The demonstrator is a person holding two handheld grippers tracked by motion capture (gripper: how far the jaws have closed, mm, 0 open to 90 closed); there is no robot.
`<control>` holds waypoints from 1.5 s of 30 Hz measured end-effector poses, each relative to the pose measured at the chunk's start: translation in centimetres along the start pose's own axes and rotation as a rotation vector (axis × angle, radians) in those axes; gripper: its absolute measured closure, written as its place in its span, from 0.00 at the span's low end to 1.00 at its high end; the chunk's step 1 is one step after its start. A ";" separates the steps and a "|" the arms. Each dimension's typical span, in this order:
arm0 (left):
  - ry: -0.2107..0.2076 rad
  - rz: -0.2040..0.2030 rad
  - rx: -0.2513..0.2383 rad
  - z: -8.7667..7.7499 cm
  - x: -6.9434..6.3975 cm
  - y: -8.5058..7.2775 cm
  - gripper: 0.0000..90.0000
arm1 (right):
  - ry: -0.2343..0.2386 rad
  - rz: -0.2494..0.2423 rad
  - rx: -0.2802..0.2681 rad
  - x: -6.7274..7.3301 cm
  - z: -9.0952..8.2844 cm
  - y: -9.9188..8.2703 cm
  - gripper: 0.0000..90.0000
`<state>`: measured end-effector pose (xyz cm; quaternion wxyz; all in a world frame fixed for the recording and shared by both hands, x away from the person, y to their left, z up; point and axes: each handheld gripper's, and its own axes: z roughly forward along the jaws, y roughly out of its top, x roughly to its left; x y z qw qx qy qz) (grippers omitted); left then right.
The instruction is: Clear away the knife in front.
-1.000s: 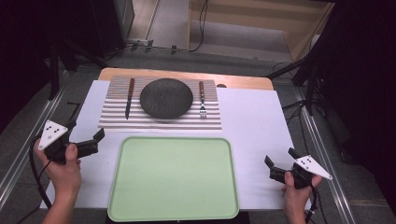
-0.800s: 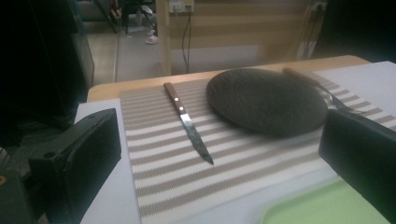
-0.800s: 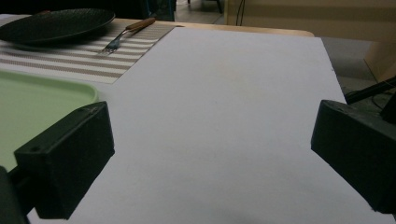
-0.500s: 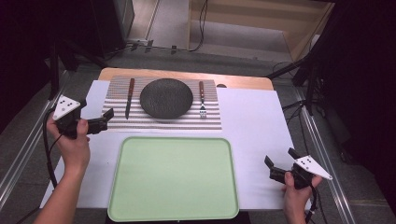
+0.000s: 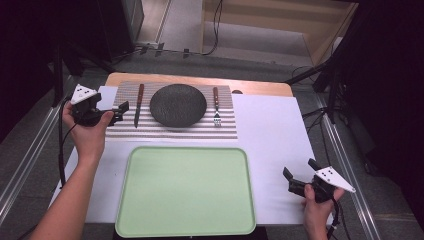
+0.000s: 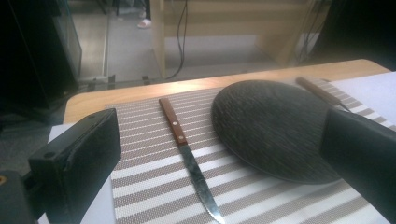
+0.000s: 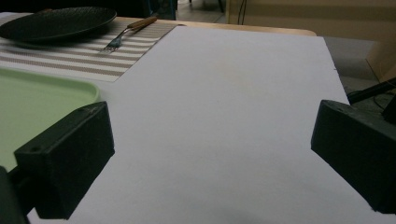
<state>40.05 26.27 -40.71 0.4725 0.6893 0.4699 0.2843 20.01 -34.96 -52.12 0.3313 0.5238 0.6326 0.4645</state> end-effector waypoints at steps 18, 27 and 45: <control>-0.018 -0.052 0.119 6.4 1.3 2.2 0.08 | -0.003 0.002 0.009 0.0 0.1 0.0 0.00; 0.011 -0.111 0.280 9.8 2.1 2.5 0.27 | -0.002 0.006 0.012 0.0 0.2 0.0 0.00; 0.080 -0.170 0.412 13.9 2.6 1.8 0.61 | -0.005 0.003 0.023 0.0 0.3 0.0 0.00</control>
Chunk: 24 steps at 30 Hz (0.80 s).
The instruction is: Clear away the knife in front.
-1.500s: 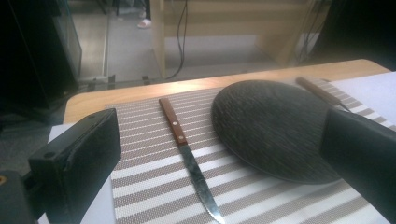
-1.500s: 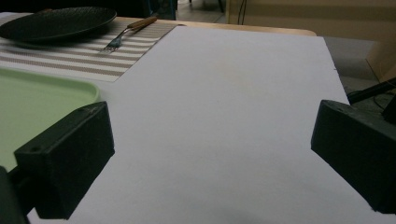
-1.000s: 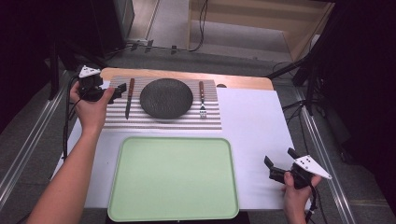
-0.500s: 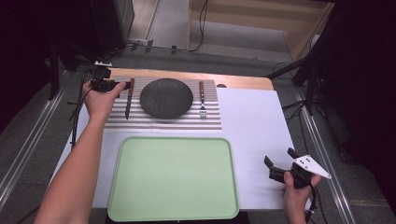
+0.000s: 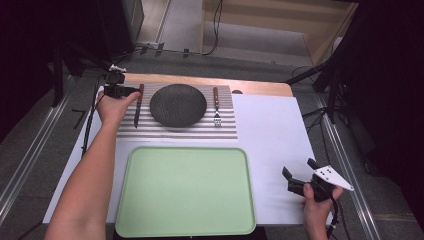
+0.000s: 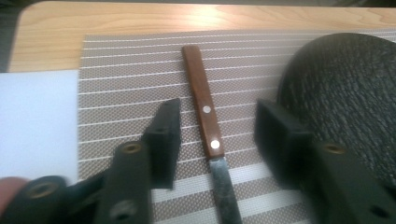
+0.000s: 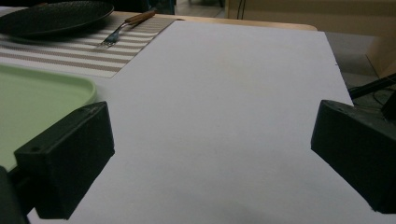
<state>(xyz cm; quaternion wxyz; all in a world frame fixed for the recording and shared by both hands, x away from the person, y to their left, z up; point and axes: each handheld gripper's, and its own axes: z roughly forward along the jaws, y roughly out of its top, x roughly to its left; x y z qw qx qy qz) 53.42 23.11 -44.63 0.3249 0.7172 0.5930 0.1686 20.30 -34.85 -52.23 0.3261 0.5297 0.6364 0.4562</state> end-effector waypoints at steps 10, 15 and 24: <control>0.003 -0.010 0.056 1.6 0.0 0.4 0.74 | 0.005 0.006 -0.002 0.0 0.0 0.0 0.00; 0.008 -0.021 0.083 2.6 -0.1 0.2 0.75 | 0.006 0.009 -0.002 -0.1 0.0 0.0 0.00; 0.079 0.013 0.144 4.0 -0.8 -0.7 0.79 | 0.006 0.006 0.000 -0.1 0.0 0.0 0.00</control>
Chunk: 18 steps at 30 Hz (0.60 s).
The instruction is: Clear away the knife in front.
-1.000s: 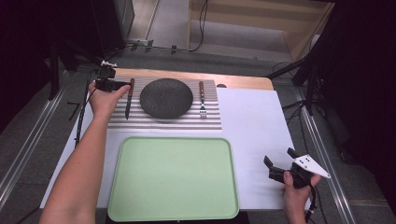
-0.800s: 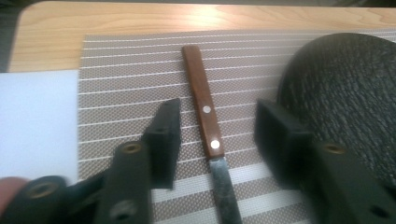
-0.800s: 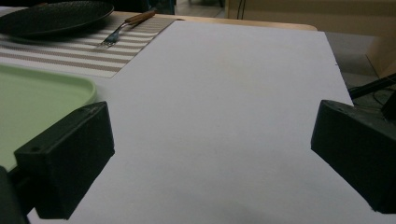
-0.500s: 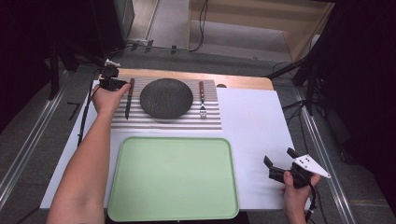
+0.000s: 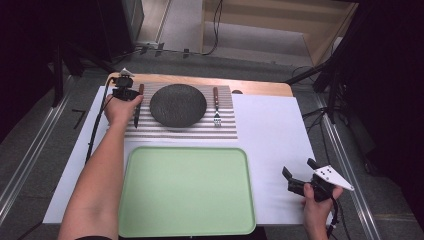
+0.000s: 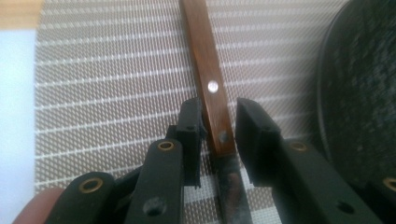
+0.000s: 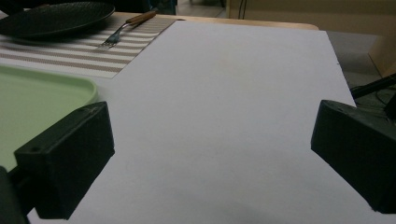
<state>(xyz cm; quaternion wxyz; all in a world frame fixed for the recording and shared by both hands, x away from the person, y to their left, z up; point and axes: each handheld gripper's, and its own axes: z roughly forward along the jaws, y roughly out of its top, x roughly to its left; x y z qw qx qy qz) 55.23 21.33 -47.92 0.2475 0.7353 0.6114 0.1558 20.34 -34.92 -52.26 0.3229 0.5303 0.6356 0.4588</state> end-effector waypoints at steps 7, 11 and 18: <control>0.081 0.042 0.003 0.1 -1.0 -0.1 0.85 | -0.001 0.000 0.003 0.0 0.0 0.0 0.00; 0.076 0.035 0.003 0.1 -0.9 -0.1 0.85 | -0.001 0.000 0.003 0.0 0.1 0.0 0.00; 0.044 0.053 -0.003 -0.2 -0.6 -0.4 0.86 | 0.003 0.000 0.007 -0.1 0.2 0.0 0.00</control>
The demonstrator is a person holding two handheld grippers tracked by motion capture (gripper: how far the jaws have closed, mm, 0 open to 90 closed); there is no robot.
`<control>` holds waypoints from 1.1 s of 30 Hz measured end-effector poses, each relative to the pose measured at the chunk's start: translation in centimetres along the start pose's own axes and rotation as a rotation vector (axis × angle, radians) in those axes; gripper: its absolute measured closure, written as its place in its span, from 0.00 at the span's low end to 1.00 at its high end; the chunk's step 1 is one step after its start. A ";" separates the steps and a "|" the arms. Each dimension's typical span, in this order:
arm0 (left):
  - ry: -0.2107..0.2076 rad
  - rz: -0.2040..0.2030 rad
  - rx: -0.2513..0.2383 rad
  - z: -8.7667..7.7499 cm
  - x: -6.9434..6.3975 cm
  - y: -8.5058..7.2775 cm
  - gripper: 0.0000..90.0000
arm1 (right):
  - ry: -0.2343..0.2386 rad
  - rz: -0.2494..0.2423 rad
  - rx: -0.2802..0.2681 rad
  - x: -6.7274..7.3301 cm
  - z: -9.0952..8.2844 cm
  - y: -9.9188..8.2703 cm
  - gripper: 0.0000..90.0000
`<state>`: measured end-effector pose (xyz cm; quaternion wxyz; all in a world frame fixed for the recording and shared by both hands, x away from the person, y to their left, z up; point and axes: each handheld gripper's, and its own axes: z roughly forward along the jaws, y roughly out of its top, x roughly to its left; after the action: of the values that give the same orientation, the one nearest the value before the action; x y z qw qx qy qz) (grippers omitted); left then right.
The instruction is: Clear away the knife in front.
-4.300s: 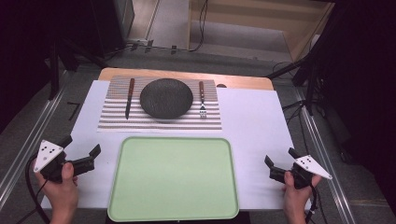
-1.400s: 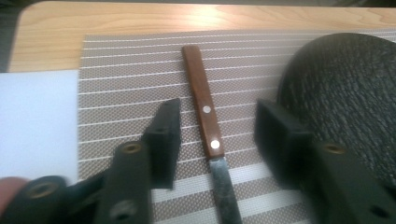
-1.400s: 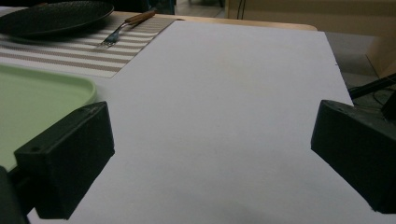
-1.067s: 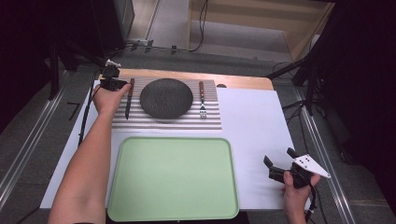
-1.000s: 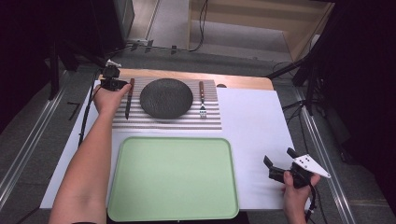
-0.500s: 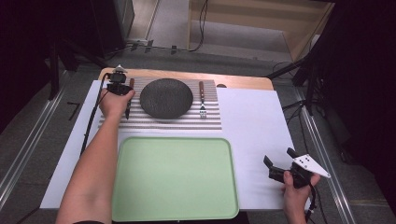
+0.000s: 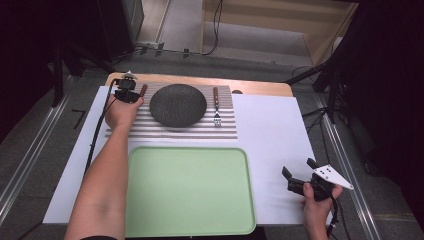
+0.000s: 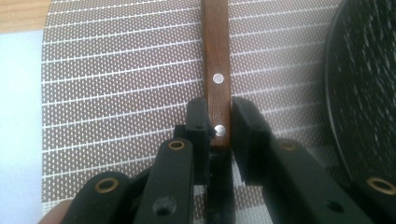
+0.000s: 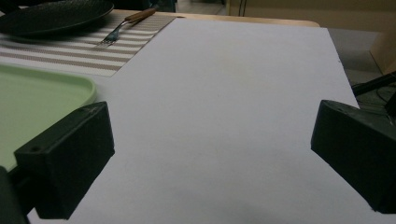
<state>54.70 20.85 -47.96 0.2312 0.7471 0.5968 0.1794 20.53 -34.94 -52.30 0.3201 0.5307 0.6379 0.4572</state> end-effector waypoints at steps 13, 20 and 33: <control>-0.066 0.001 -0.039 -2.2 0.8 -0.1 0.86 | -0.007 0.001 -0.008 0.0 -0.1 0.0 0.00; -0.088 0.019 -0.068 -3.5 0.6 -0.4 0.86 | -0.006 -0.002 -0.006 0.1 -0.1 0.0 0.00; -0.174 0.057 -0.134 -7.4 -0.7 -1.9 0.86 | -0.003 -0.010 -0.004 0.1 -0.1 0.0 0.00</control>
<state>49.00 21.51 -42.83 0.3263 0.7596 0.5395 0.1596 20.46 -34.82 -52.25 0.3242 0.5275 0.6390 0.4564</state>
